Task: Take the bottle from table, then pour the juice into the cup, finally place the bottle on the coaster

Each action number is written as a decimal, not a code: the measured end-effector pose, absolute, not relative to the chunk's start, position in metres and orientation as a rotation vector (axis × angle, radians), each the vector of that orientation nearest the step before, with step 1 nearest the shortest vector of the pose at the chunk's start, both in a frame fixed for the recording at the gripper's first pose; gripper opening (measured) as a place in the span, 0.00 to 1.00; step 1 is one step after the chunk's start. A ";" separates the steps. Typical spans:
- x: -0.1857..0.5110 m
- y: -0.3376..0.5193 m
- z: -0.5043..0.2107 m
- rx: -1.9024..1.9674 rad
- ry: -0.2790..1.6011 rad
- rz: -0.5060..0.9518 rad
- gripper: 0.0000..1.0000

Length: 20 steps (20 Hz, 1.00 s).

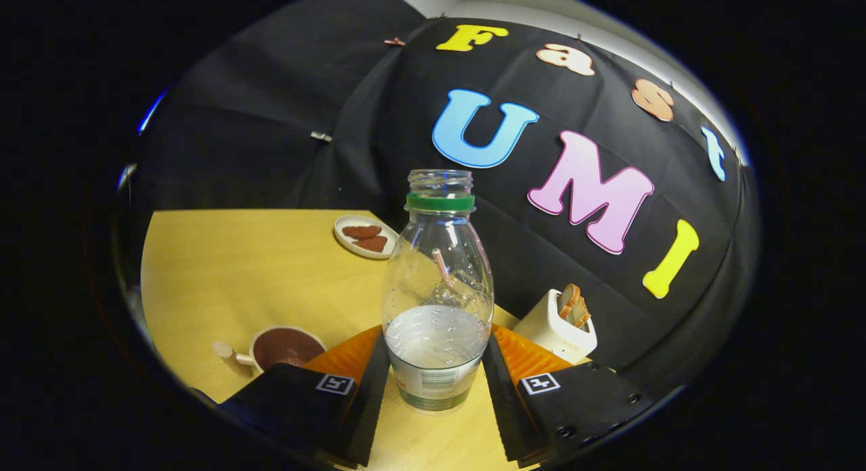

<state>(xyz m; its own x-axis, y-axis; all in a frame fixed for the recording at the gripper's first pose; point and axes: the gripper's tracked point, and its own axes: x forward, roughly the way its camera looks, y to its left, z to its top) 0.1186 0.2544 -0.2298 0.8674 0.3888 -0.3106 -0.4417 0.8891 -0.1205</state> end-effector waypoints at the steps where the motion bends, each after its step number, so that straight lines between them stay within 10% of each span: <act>1: 0.127 0.249 -0.226 -0.121 0.279 0.419 0.74; 20: 0.192 0.231 -0.333 0.132 0.405 0.309 0.75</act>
<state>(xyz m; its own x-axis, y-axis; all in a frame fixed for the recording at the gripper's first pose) 0.1918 0.2309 -0.3331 0.8731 0.3215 -0.3666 -0.2691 0.9447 0.1874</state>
